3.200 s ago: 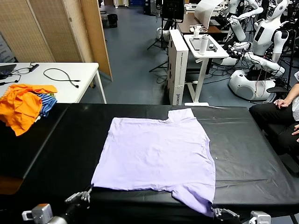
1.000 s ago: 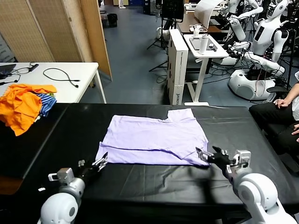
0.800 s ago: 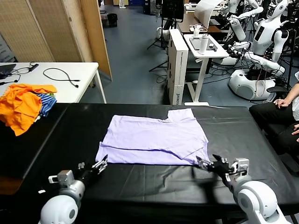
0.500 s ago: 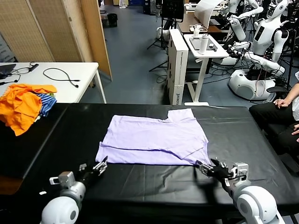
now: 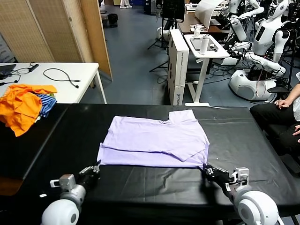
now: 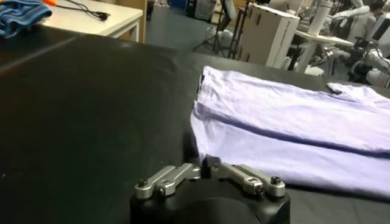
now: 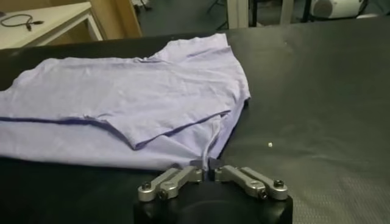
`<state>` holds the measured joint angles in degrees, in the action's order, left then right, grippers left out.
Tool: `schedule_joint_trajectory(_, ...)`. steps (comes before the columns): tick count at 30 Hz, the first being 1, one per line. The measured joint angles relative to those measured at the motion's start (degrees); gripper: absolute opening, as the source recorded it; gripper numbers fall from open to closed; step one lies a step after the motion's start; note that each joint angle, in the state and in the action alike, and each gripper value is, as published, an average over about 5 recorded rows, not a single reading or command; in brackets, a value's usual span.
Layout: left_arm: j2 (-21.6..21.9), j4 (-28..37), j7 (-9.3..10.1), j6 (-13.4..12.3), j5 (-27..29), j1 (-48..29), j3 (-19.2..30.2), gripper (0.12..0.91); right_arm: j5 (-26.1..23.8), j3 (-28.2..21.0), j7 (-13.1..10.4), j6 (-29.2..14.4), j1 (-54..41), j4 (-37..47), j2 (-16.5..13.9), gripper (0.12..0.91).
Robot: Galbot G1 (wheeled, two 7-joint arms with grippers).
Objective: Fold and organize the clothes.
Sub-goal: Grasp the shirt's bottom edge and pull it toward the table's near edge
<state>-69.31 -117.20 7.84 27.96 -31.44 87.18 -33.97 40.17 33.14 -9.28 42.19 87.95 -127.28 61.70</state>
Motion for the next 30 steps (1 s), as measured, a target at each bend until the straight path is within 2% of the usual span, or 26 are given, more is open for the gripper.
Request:
schedule_joint_trajectory(4,0.4,-2.6,0.86,0.6,0.1,2.8,-1.5,0.148,-0.7,0.3,-0.5,0.0,2.9,-2.6,0.1,0.141)
schedule_joint_trajectory(18,0.3,-9.6,1.50,1.5,2.7,15.0,-5.6,0.148,-1.5,0.3,-0.5,0.0,9.4,-6.2,0.3,0.142)
schedule_joint_trajectory(20,0.0,-10.3,1.78,1.8,2.8,16.0,-5.6,0.148,-1.7,0.3,-0.5,0.0,10.1,-6.8,0.2,0.172)
schedule_joint_trajectory(23,-0.3,-11.3,2.31,2.4,2.8,17.1,-5.7,0.157,-1.9,0.6,-0.5,0.0,11.2,-7.7,0.1,0.310)
schedule_joint_trajectory(25,-0.4,-12.0,2.57,2.9,2.8,17.7,-5.9,0.213,-2.0,1.0,-0.6,0.0,12.0,-8.4,-0.1,0.442)
schedule_joint_trajectory(30,-0.4,-13.8,3.16,3.8,2.7,19.1,-6.6,0.516,-1.2,2.5,-0.6,0.0,13.3,-11.0,-0.6,0.741)
